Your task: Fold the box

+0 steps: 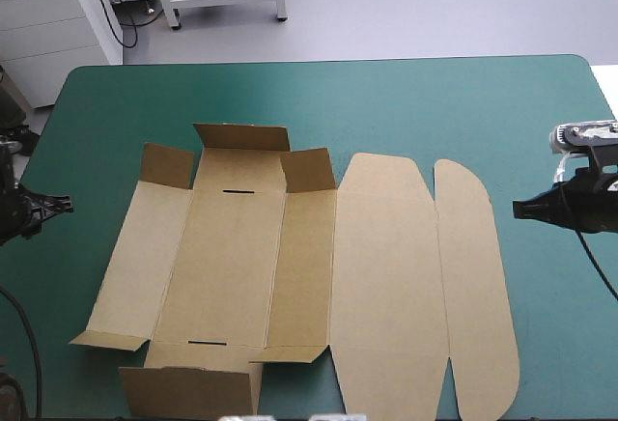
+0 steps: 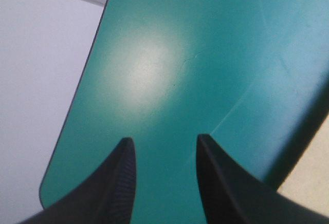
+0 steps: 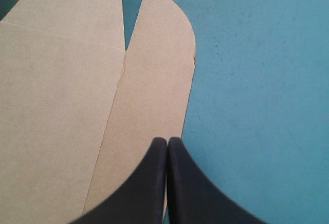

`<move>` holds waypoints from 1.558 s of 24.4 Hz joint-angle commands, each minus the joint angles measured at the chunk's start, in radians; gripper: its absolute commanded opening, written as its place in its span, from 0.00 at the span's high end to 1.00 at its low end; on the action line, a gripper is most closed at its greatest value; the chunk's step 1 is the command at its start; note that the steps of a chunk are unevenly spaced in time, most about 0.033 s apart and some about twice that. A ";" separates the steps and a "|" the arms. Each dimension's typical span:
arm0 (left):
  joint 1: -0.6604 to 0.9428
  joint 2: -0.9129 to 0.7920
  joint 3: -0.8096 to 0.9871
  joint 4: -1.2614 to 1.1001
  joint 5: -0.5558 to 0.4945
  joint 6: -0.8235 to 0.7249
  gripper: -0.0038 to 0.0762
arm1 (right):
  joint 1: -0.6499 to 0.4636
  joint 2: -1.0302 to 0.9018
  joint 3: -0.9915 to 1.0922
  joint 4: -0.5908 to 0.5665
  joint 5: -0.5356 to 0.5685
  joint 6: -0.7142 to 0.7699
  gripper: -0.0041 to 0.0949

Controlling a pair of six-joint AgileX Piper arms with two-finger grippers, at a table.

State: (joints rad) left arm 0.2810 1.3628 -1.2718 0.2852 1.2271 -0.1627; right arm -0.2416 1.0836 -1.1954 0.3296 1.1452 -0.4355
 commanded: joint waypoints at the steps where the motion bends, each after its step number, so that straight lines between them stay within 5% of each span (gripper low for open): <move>1: 0.127 0.007 -0.032 -0.123 -0.041 0.051 0.63 | -0.006 -0.011 -0.025 0.017 -0.042 -0.009 0.98; 14: 0.284 0.164 -0.032 -0.800 0.067 0.533 0.68 | -0.006 -0.011 -0.025 0.017 -0.042 -0.009 0.98; 31: 0.284 0.175 -0.028 -0.714 0.066 0.639 0.68 | -0.006 -0.011 -0.025 0.028 -0.037 -0.009 0.98; 38: 0.284 0.175 0.133 -0.718 0.072 0.745 0.68 | -0.006 -0.011 -0.025 0.028 -0.036 -0.009 0.98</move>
State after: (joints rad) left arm 0.5650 1.5742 -1.1709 -0.3989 1.2195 0.5433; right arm -0.2416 1.0836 -1.1954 0.3311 1.1462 -0.4355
